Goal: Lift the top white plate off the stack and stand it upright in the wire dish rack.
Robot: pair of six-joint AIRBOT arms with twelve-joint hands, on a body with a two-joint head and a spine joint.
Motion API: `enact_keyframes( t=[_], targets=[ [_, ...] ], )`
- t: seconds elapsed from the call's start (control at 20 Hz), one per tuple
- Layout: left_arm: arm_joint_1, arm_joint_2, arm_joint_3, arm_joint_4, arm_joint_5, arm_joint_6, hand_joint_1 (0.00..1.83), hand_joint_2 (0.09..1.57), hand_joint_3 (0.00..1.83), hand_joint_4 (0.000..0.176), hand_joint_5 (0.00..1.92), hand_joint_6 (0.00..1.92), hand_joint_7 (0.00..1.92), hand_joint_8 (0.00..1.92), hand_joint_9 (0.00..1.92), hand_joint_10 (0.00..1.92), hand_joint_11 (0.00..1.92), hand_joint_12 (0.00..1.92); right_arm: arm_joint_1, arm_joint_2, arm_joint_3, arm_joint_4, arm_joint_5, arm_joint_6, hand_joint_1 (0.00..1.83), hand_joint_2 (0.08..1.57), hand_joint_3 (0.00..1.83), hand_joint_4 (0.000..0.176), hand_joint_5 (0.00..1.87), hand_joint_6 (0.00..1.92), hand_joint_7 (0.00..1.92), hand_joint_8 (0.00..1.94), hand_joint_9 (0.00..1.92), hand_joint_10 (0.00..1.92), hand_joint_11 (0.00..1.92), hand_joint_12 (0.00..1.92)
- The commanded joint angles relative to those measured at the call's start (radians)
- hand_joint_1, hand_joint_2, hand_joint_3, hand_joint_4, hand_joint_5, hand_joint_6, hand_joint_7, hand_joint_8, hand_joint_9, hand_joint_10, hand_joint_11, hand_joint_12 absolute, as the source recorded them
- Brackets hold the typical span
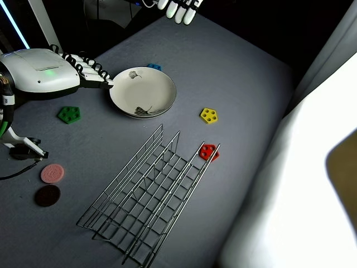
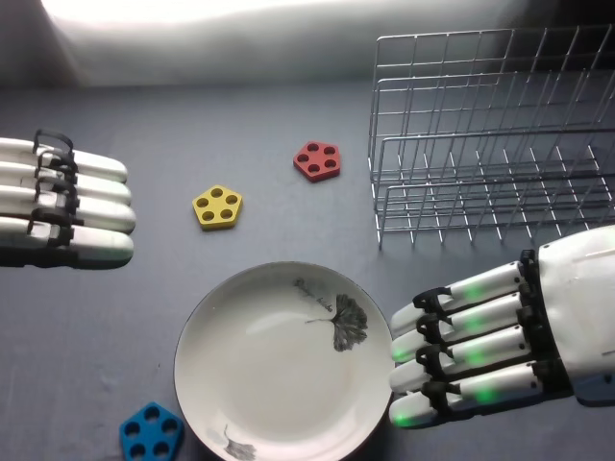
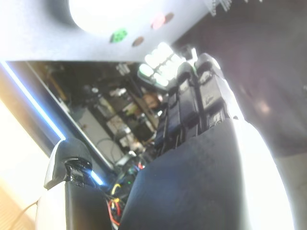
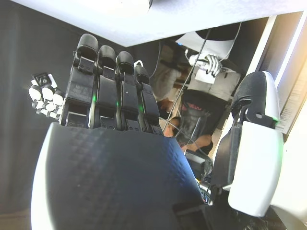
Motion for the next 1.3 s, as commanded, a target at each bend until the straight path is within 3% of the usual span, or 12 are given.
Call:
enact_keyframes(
  t=[0.0,0.7,0.95,1.25],
  targets=[
    [-0.018,0.009,0.0,-0.087,-0.074,-0.006,0.07,1.0,0.02,0.0,0.01,0.0,0.03,0.01,0.02,0.0,0.01,0.02,0.01,0.011,-0.005,0.068,0.061,0.001,0.0,0.95,0.0,0.0,0.08,0.0,0.11,0.0,0.13,0.0,0.11,0.06],
    [-0.022,-0.001,0.066,-0.013,-0.134,-0.019,0.07,1.01,0.0,0.0,0.01,0.0,0.03,0.01,0.03,0.01,0.04,0.02,0.01,0.007,0.002,0.074,0.029,-0.004,0.0,0.95,0.0,0.0,0.09,0.01,0.13,0.01,0.15,0.0,0.14,0.03],
    [-0.031,-0.038,0.098,0.03,-0.114,-0.017,0.09,1.01,0.0,0.0,0.01,0.0,0.04,0.01,0.03,0.01,0.04,0.02,0.01,0.007,0.002,0.084,0.02,-0.004,0.0,0.95,0.0,0.0,0.09,0.01,0.13,0.0,0.14,0.0,0.13,0.02],
    [-0.032,-0.083,0.07,0.067,-0.059,0.065,0.05,1.02,0.0,0.0,0.0,0.0,0.02,0.0,0.01,0.0,0.02,0.01,0.009,0.008,0.004,0.102,0.013,-0.004,0.0,0.95,0.0,0.0,0.06,0.0,0.11,0.0,0.13,0.0,0.13,0.01]
  ],
)
